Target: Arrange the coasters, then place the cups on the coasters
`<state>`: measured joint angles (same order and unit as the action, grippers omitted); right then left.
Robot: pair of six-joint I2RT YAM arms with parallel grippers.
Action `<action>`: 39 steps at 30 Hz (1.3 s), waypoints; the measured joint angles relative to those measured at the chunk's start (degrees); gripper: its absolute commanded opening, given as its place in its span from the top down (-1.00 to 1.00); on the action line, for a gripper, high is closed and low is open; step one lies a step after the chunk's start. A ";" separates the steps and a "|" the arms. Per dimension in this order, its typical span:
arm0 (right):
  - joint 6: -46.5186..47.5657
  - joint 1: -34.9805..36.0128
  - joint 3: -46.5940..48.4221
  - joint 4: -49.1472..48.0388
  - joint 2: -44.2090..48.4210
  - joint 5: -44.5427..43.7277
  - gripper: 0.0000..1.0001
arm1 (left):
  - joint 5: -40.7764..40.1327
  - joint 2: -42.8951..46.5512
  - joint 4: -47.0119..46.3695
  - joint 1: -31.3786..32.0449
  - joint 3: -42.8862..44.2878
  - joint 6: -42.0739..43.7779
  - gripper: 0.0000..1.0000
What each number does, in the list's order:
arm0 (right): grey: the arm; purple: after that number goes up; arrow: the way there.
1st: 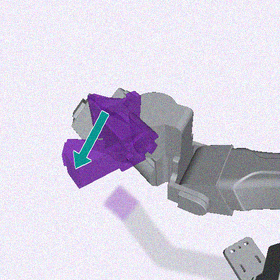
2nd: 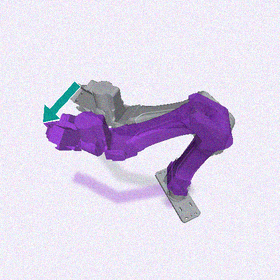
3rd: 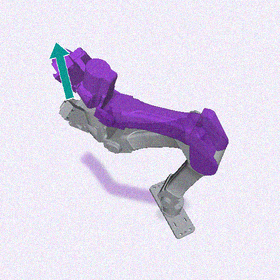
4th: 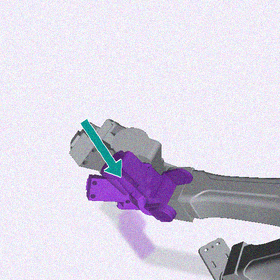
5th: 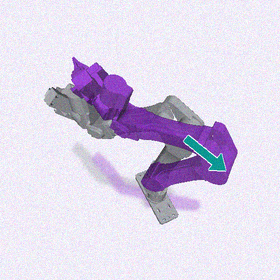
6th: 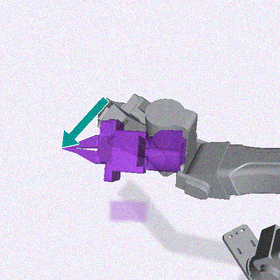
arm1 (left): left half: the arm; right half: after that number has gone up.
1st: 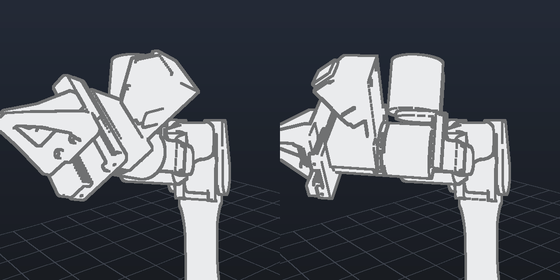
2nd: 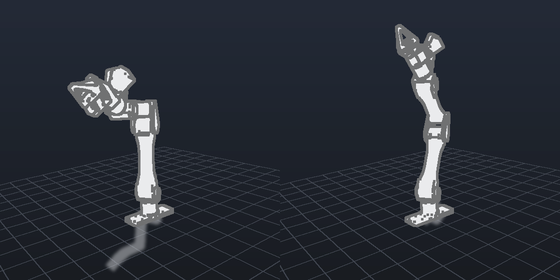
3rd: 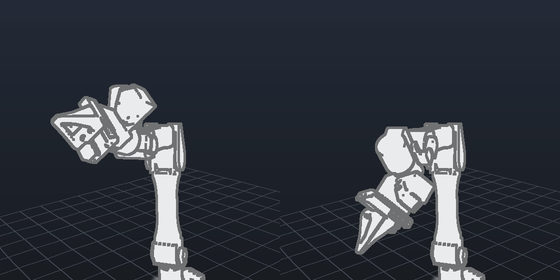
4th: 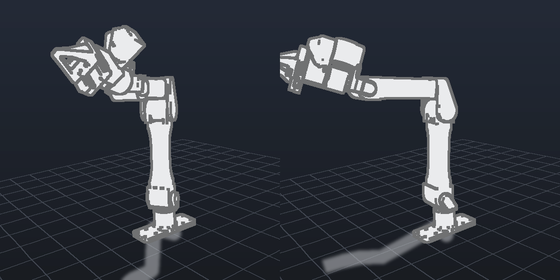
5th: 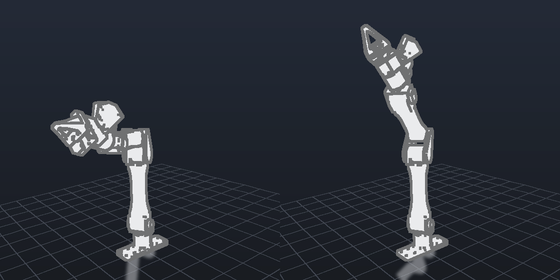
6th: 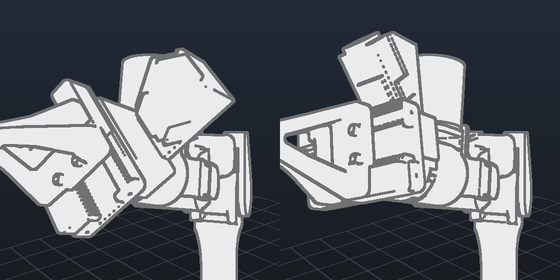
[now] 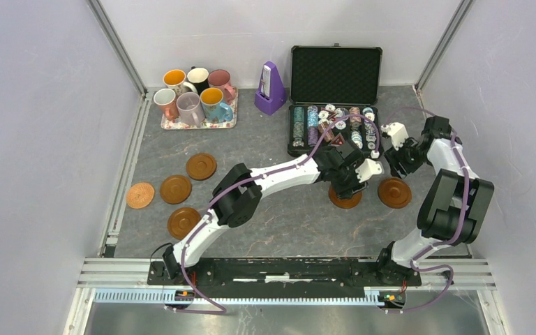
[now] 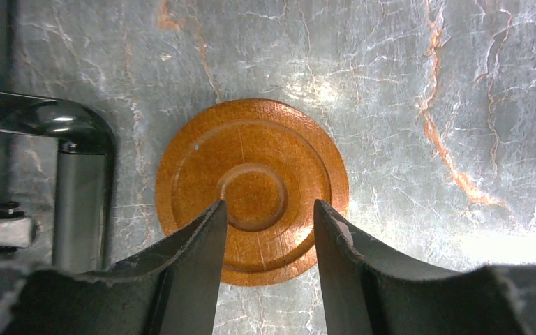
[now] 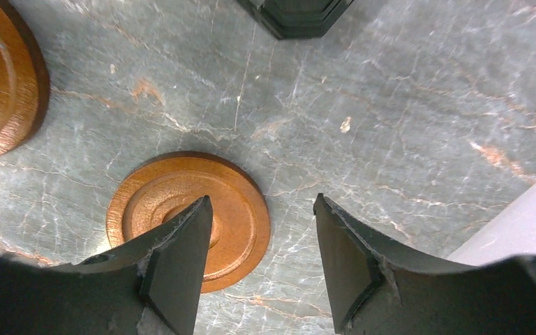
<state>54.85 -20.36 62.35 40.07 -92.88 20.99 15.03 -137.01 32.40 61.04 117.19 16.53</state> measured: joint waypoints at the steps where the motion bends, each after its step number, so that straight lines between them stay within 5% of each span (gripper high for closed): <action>1: 0.02 0.00 0.87 0.50 0.20 0.44 -0.31 | 0.02 0.13 0.26 -0.11 0.50 0.00 -0.17; 7: -0.66 0.81 4.31 3.96 2.16 4.72 -0.60 | 1.64 6.19 2.16 -1.97 -2.38 -0.63 -0.40; 11: -3.13 4.70 5.31 4.22 4.46 7.10 -0.73 | 3.82 18.99 2.51 -6.91 -14.16 -0.76 -0.55; 21: -11.74 18.75 5.35 0.15 7.56 10.29 -0.96 | 7.93 45.68 10.64 -45.55 -37.38 2.19 -0.66; 29: -14.56 19.98 6.71 -0.15 6.29 11.17 -0.96 | 2.47 41.20 15.69 -65.88 -40.76 9.18 -0.60; 39: -14.49 19.98 7.72 0.57 5.60 10.10 -0.95 | -3.08 31.04 11.61 -67.65 -40.76 10.16 -0.49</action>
<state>40.36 -0.38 70.06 40.64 -87.29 31.09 11.94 -105.97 44.01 -6.61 76.42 26.70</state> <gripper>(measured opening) 0.979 0.756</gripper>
